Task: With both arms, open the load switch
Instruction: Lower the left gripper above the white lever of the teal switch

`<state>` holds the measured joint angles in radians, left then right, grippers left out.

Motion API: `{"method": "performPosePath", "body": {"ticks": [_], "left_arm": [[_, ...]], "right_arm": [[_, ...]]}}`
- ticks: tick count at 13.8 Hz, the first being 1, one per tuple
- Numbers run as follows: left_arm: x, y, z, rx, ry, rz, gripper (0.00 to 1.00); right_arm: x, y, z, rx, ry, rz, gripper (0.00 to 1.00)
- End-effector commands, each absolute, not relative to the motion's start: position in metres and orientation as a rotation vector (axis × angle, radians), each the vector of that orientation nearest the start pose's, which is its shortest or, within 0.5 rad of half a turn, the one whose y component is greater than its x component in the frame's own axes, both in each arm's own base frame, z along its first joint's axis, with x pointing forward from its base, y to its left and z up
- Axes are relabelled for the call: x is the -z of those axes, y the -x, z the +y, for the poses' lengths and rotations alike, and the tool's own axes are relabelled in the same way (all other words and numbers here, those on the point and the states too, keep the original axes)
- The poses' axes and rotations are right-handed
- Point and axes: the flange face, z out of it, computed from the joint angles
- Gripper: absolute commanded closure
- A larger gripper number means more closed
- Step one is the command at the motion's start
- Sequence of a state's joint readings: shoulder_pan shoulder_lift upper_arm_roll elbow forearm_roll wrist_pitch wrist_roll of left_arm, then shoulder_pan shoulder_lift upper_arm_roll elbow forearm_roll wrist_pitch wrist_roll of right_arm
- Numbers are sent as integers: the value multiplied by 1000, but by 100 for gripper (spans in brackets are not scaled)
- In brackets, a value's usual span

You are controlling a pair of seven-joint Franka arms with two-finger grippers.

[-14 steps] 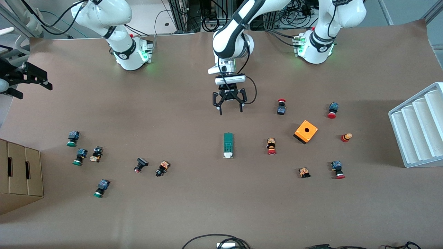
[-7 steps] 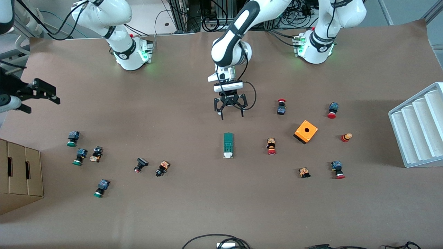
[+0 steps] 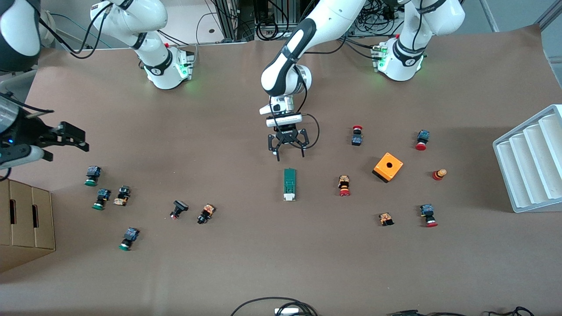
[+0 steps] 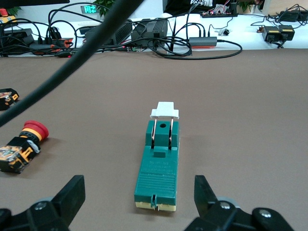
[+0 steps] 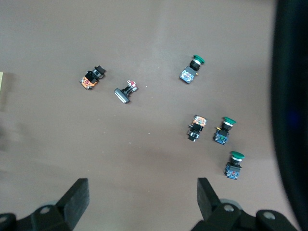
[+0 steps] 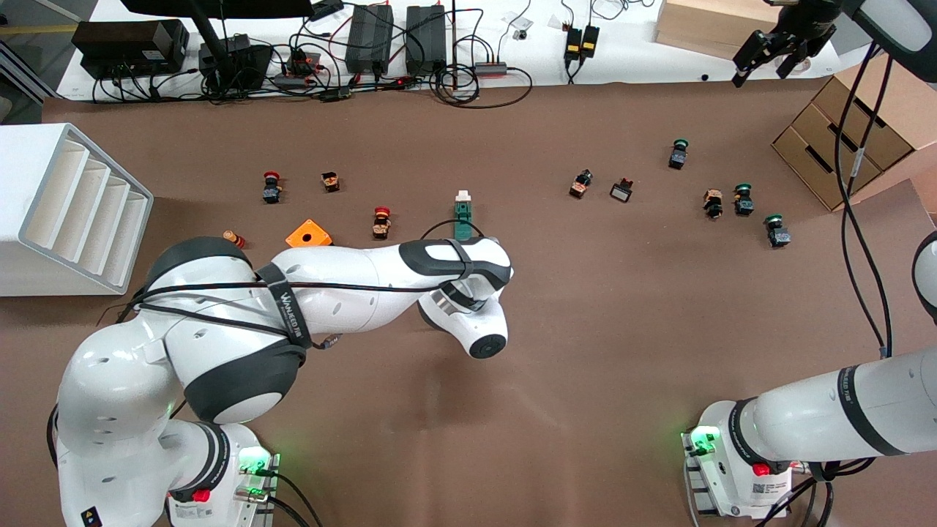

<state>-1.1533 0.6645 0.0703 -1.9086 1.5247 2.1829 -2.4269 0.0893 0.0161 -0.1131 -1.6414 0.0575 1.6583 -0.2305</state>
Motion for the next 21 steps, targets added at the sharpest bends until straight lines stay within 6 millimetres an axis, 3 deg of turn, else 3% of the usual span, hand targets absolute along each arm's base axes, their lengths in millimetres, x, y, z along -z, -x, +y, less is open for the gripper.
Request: {"method": "performPosePath", "body": {"ticks": [1,6,10,13,17,21], "left_arm": [[-137,-334,-520,1609,2582,-143,0],[-106,-346,-532,1613,2578,-155,0],[-97,-352,-529,1611,2569,-148,0],[-109,-366,-542,1649,2577,-189,0],[-108,-369,-549,1663,2578,-200,0],[-85,-370,-546,1678,2551,-227,0]], "right_arm": [[-580,-576,-3,5,3061,-262,0],[-555,-592,14,-2,3071,-219,0],[-548,-597,27,0,3070,-244,0],[-543,-599,49,-23,3074,-218,0],[-535,-609,79,-62,3082,-162,0],[-527,-613,100,-74,3073,-104,0]]}}
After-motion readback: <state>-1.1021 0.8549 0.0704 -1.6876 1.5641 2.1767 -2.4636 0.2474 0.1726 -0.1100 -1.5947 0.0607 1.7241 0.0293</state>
